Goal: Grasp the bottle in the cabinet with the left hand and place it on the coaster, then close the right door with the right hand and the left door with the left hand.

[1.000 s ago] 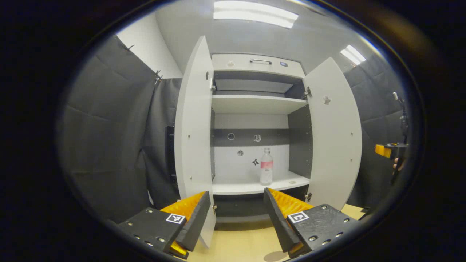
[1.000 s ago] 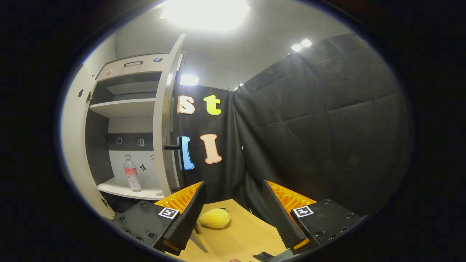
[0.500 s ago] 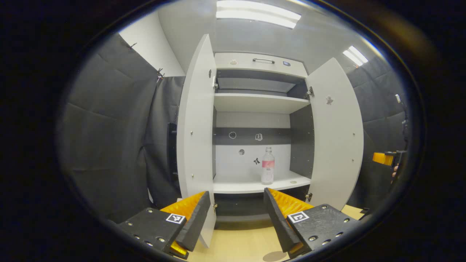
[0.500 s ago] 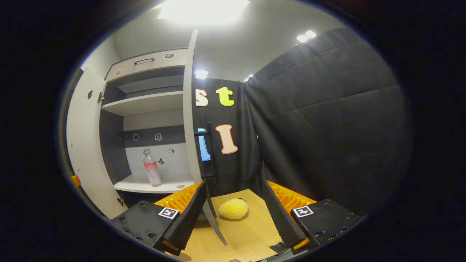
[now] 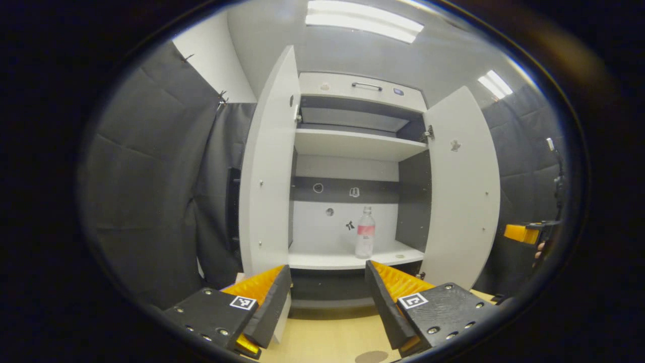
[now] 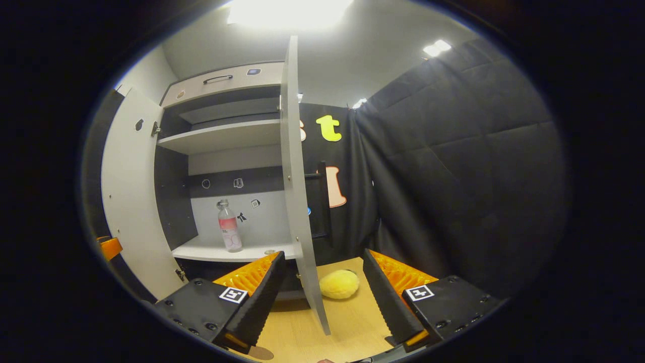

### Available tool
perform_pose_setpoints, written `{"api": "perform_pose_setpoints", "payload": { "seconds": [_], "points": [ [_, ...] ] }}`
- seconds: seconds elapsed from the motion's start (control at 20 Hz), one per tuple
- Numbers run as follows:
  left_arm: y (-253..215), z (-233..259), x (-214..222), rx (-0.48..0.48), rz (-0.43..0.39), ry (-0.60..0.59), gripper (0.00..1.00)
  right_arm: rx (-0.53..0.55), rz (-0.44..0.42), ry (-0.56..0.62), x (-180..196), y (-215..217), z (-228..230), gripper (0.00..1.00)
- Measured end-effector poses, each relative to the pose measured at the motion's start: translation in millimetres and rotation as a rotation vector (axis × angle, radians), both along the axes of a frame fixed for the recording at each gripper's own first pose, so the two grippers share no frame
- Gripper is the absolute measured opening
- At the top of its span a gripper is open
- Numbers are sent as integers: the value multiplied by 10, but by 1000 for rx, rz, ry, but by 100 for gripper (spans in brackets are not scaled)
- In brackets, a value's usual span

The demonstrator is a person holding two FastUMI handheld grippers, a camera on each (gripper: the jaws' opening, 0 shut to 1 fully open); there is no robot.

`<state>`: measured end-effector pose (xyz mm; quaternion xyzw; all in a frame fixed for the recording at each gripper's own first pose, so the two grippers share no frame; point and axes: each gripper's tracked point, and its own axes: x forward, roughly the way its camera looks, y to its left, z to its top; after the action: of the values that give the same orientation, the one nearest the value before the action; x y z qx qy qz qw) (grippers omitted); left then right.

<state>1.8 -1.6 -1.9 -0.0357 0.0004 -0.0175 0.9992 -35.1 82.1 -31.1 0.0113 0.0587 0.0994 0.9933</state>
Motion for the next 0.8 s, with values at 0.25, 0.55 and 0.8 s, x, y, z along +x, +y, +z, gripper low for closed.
{"api": "perform_pose_setpoints", "payload": {
  "seconds": [0.25, 0.55, 0.8],
  "points": [
    [-72, -3, -48, -6, -77, 15, 86, -42, -39, 7, 23, -214, 23, 98],
    [-96, 34, -98, -5, -113, 27, 86, -28, -144, -6, 290, -643, 89, 97],
    [-128, 85, -130, -30, -122, 29, 86, 9, -233, 2, 603, -969, 26, 98]
  ]
}}
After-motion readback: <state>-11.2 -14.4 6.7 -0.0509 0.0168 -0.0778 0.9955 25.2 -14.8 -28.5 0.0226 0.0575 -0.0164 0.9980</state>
